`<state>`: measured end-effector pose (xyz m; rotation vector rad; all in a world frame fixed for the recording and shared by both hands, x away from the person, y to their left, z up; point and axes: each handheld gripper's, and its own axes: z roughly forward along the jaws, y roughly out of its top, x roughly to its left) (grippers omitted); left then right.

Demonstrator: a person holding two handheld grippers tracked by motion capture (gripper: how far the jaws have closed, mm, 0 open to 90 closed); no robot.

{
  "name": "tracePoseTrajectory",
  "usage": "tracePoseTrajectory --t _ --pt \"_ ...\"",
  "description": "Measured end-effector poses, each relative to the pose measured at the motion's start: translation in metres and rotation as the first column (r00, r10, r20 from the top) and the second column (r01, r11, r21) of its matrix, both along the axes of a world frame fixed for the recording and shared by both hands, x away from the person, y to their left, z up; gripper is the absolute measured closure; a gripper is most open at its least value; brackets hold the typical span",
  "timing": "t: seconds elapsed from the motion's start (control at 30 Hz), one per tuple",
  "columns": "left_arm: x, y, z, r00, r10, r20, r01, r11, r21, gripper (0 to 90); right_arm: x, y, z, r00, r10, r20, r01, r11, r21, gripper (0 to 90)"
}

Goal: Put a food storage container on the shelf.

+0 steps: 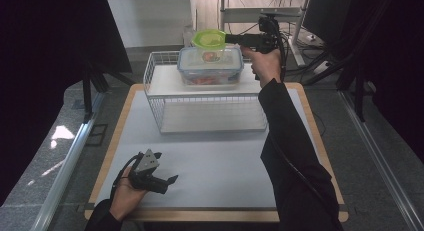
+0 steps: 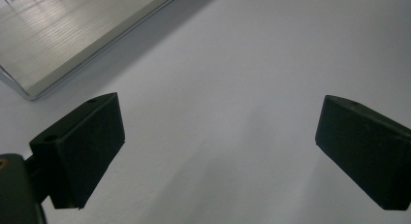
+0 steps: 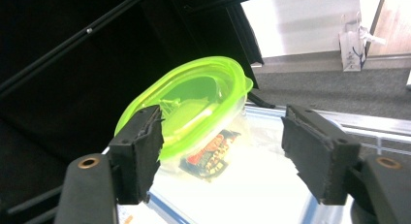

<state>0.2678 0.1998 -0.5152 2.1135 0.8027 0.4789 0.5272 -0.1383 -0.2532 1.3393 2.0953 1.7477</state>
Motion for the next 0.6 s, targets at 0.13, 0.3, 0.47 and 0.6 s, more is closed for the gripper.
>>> tracePoseTrajectory --t 0.13,0.3,0.47,0.6 --pt "0.0 0.0 0.0 1.0 0.0 -0.002 0.0 1.0 0.002 3.7 -0.005 -0.006 -0.001 0.9994 0.023 0.024 -0.022 0.9992 -0.034 24.7" --pt "0.001 -0.001 -0.001 1.0 0.001 -0.004 0.0 1.0 0.005 3.7 -0.013 -0.013 -0.007 0.9977 0.044 0.053 -0.039 0.9953 -0.089 20.9" --pt "0.001 -0.001 -0.001 1.0 0.001 -0.006 -0.001 1.0 0.004 3.7 -0.018 -0.017 -0.013 0.9955 0.058 0.076 -0.047 0.99 -0.133 18.7" --pt "0.001 -0.001 -0.001 1.0 0.002 -0.005 -0.002 1.0 0.002 3.7 -0.024 -0.022 -0.02 0.9922 0.069 0.104 -0.05 0.9837 -0.173 16.3"
